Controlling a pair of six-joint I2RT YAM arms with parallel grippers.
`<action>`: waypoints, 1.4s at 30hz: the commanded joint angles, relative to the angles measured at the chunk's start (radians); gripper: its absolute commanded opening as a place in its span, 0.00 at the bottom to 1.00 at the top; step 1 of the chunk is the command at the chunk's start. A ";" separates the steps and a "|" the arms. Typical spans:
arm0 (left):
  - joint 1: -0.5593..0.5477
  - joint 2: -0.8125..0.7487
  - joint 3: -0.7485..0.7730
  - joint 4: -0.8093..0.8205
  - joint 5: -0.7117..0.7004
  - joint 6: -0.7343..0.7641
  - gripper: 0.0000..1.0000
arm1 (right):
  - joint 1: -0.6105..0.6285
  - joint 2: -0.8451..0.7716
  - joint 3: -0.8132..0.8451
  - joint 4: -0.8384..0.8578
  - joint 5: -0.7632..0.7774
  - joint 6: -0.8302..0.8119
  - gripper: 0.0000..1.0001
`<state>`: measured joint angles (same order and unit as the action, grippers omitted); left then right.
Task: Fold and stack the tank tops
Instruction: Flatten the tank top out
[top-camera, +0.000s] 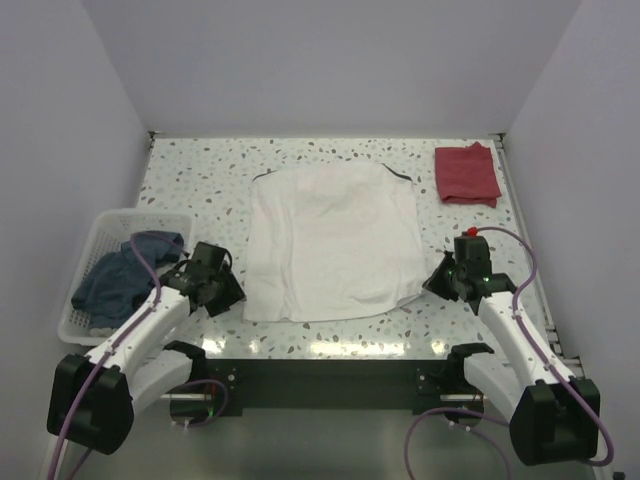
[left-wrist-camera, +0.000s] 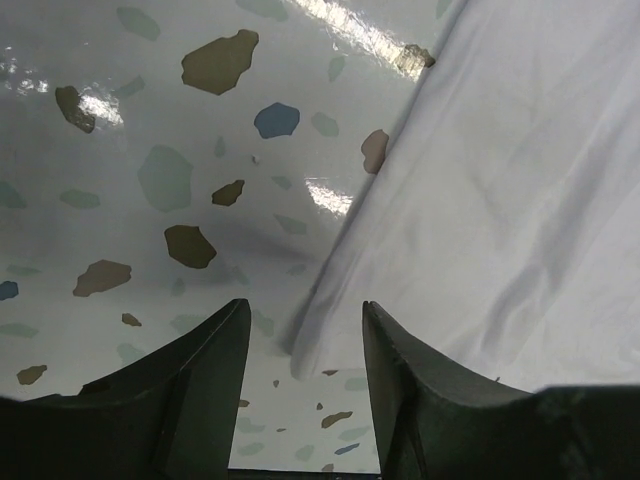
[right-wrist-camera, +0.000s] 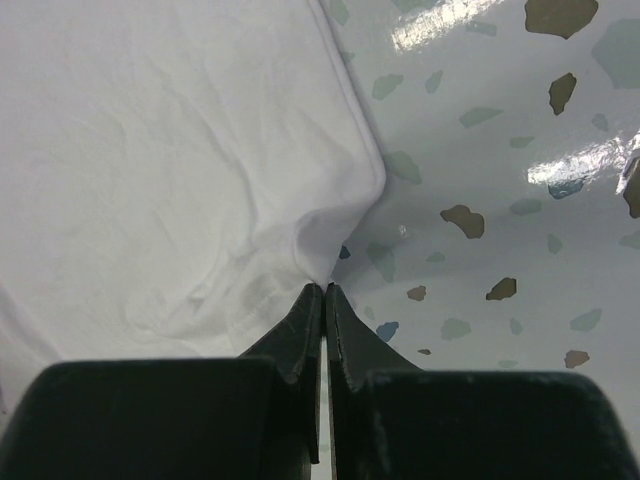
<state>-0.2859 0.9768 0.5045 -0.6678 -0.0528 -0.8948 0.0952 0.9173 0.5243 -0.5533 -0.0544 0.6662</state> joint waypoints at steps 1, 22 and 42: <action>-0.024 0.013 0.006 0.002 0.027 0.031 0.53 | -0.003 -0.001 -0.006 0.013 0.002 -0.011 0.00; -0.119 0.076 0.015 0.089 0.025 0.057 0.00 | -0.002 0.011 0.012 0.004 -0.007 -0.017 0.00; -0.118 -0.059 1.115 -0.023 -0.179 0.214 0.00 | -0.002 -0.023 1.126 -0.263 0.051 -0.013 0.00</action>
<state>-0.4007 0.9279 1.4807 -0.7391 -0.2047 -0.7208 0.0952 0.8688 1.4960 -0.7963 -0.0223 0.6621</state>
